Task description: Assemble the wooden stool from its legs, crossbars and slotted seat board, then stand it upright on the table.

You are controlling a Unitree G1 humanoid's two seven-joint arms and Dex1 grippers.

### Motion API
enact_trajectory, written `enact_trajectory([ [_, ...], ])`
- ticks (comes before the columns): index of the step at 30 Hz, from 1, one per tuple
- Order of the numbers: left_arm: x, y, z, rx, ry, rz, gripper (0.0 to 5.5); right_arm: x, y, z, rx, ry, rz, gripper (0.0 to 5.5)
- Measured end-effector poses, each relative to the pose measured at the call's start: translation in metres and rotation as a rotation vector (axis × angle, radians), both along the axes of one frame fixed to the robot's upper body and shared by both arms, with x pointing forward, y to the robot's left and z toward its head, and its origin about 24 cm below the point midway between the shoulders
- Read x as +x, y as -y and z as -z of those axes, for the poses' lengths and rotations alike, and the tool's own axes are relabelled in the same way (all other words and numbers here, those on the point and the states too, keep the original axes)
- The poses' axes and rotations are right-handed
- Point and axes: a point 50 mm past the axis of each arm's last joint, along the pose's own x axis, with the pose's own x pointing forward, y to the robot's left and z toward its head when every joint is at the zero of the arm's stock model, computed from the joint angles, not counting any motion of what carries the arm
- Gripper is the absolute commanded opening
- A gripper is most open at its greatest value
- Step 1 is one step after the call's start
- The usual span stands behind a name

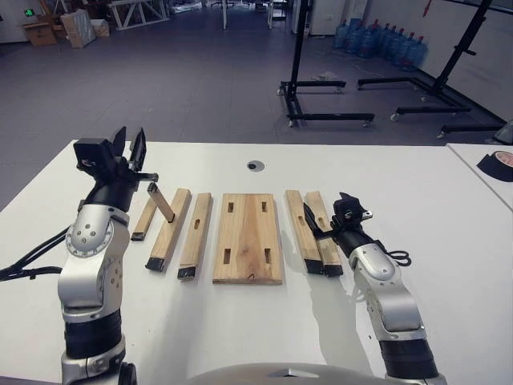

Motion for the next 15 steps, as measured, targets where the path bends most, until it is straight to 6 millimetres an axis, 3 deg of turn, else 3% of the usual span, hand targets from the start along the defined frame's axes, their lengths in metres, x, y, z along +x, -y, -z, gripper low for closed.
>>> enact_trajectory([
  [4, -0.028, 0.010, 0.047, -0.047, -0.228, 0.172, 1.46, -0.003, 0.001, 0.000, 0.000, 0.001, 0.017, 5.00],
  [7, -0.041, 0.008, 0.076, -0.108, -0.383, 0.191, 1.95, -0.005, 0.002, 0.000, 0.000, 0.004, 0.023, 5.00],
  [10, -0.044, 0.003, 0.101, -0.160, -0.507, 0.128, 2.40, -0.005, 0.002, -0.001, 0.000, 0.007, 0.024, 5.00],
  [15, -0.038, -0.009, 0.122, -0.118, -0.665, -0.001, 3.28, -0.006, 0.001, -0.001, -0.005, 0.004, 0.020, 5.00],
])
